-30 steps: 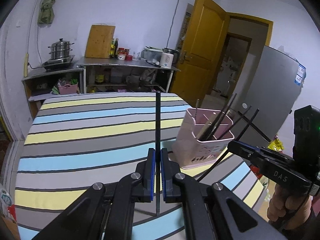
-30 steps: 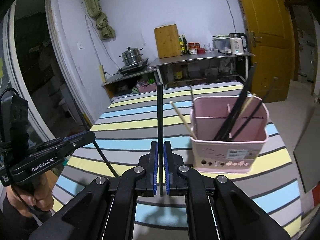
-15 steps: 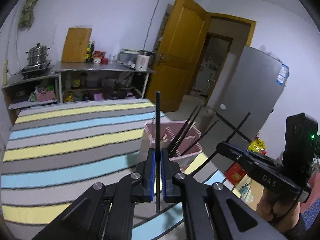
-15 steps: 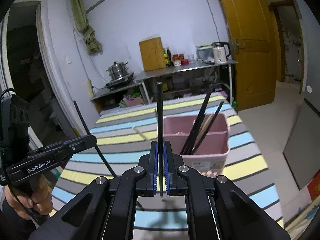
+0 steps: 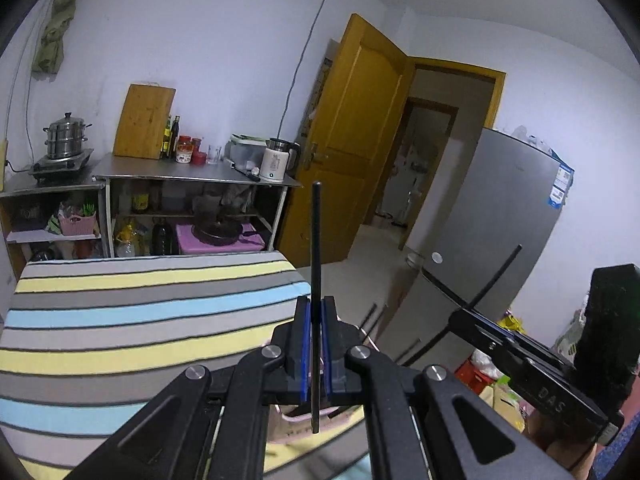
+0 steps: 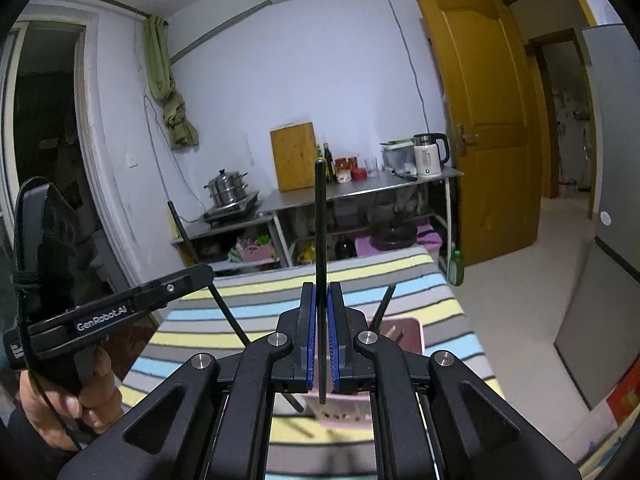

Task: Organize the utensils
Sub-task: 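Carry both black chopsticks upright to the pink holder and lower them in, then open both tools to release the last chopsticks in the holder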

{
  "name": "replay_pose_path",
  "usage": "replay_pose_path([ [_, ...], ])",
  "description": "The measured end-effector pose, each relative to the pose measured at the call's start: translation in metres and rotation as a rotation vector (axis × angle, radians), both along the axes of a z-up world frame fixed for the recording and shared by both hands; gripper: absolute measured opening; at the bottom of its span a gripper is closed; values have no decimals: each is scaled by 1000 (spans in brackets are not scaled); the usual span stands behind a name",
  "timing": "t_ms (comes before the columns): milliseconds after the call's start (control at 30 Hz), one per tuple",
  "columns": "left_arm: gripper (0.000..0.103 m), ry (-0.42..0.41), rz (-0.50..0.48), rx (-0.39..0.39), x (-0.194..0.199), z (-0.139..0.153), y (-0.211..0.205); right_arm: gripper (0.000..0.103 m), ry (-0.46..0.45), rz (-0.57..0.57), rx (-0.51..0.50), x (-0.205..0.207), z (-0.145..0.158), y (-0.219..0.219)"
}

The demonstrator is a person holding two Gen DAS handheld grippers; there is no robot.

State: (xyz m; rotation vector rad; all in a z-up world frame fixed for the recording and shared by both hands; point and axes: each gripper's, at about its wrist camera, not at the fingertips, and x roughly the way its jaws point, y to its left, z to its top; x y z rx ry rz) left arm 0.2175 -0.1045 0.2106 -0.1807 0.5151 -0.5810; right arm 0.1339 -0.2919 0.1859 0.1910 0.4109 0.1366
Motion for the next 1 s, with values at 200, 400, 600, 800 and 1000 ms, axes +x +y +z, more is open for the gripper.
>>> replay_pose_path([
  [200,5,8,14,4,24,-11,-8,6,6,-16,10,15,-11,-2],
  [400,5,24,22,13,42,-35,-11,6,30,-35,0,30,-30,-4],
  [600,5,56,9,35,50,-62,-16,6,69,-32,2,41,-54,-4],
  [800,5,84,1,61,51,-84,-17,6,115,-19,-1,48,-77,-1],
  [1000,12,87,5,57,43,-89,-12,6,166,-9,2,53,-89,0],
])
